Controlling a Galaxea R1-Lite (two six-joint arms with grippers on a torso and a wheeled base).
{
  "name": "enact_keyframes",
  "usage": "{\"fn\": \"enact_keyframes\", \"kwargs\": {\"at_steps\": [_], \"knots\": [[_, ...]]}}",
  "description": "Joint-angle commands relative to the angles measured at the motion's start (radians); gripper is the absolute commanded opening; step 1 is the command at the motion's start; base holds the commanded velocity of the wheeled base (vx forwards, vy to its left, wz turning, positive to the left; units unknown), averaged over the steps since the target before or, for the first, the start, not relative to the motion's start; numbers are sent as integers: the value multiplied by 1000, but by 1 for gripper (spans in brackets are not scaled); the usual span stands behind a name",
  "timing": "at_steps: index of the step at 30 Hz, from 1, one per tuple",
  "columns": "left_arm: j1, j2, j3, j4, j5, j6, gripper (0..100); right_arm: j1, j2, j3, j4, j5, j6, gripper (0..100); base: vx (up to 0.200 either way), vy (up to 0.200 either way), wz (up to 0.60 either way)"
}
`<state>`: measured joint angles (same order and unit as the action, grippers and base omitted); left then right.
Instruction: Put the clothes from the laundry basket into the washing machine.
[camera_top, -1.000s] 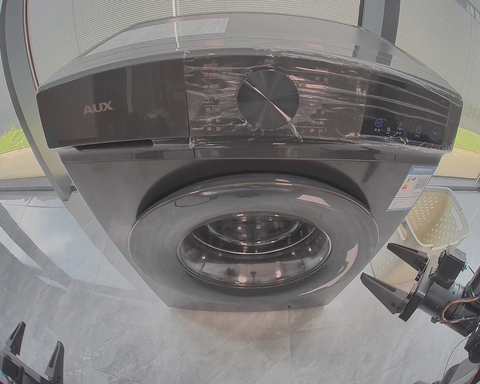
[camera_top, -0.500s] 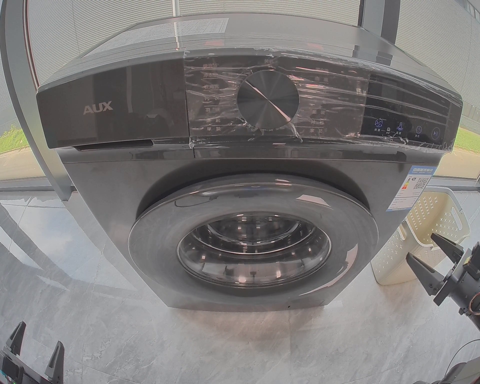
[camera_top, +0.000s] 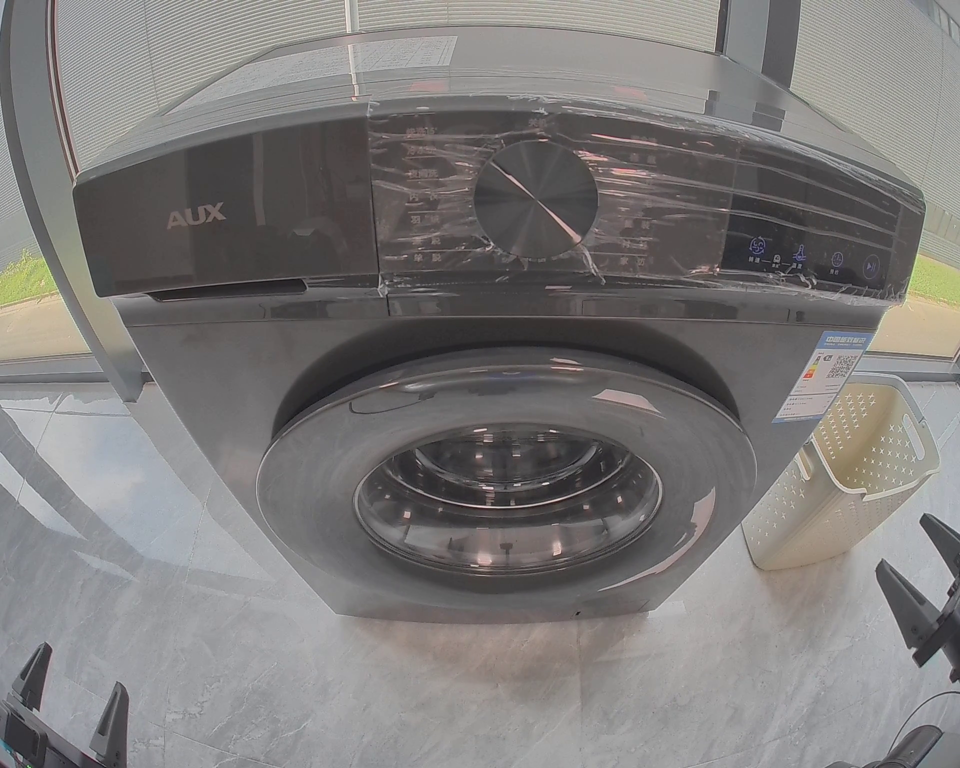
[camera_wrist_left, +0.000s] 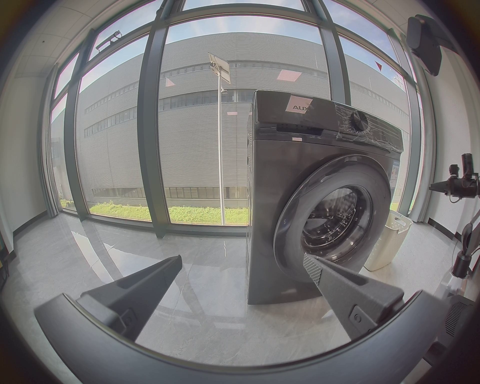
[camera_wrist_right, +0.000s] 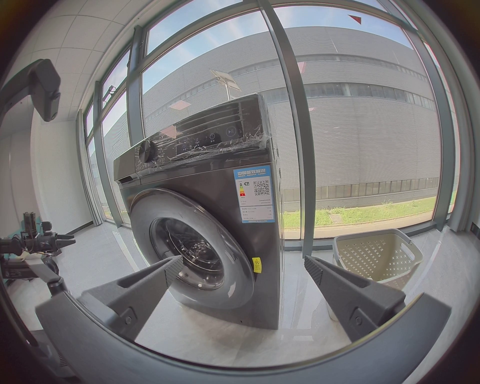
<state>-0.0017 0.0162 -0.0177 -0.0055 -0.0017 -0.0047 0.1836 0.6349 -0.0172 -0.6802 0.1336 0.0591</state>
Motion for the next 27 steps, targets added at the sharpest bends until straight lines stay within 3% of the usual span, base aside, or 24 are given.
{"fn": "enact_keyframes", "kwargs": {"at_steps": [1, 10, 16, 19, 22, 24, 25, 27], "knots": [[0, -16, 16, -1, 0, 0, 100, -39, -328, 17, 212, 9, -2, 100, 0, 0, 0], [2, -16, 16, 1, 2, 0, 100, -78, -549, 17, 429, 23, -13, 100, 0, 0, 0], [2, -16, 16, 1, 2, 0, 100, -82, -558, 17, 423, 21, -7, 100, 0, 0, 0], [2, -16, 16, 1, 2, 0, 100, -84, -558, 17, 452, -32, -9, 100, 0, 0, 0], [0, -16, 16, 1, 2, -5, 100, -99, -560, 17, 455, -78, -41, 100, 0, 0, 0], [2, -16, 16, 1, 3, -3, 100, -202, -623, 17, 496, -34, -96, 100, 0, 0, 0], [0, -16, 16, 1, 2, -3, 100, -204, -635, 17, 525, -8, -110, 100, 0, 0, 0], [2, -16, 16, 1, 2, -5, 100, -182, -635, 17, 525, -6, -113, 100, 0, 0, 0]]}}
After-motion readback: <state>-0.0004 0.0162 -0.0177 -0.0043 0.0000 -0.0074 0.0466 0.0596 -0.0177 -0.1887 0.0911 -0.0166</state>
